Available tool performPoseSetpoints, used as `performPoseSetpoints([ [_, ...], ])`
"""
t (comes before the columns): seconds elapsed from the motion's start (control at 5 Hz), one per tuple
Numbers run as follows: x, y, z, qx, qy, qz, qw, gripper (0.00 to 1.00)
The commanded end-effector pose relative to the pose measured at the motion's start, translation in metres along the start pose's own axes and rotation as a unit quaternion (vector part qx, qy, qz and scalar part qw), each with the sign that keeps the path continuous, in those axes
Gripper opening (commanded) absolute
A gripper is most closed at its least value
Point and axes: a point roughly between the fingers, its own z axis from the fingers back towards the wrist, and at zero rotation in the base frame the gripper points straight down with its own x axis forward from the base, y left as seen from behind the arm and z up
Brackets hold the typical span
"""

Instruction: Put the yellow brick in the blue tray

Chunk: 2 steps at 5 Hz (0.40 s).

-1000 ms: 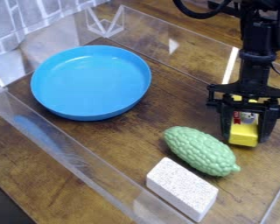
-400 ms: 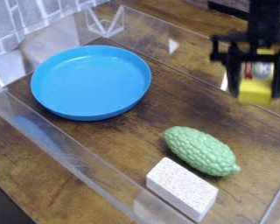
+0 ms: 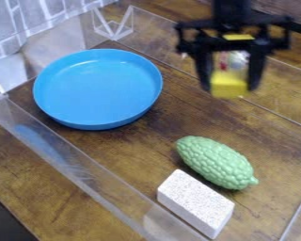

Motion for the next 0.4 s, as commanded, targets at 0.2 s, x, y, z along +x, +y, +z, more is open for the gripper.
performPoseSetpoints([
  [0.2, -0.014, 0.059, 0.026, -0.009, -0.028, -0.021, 0.9994, 0.00],
])
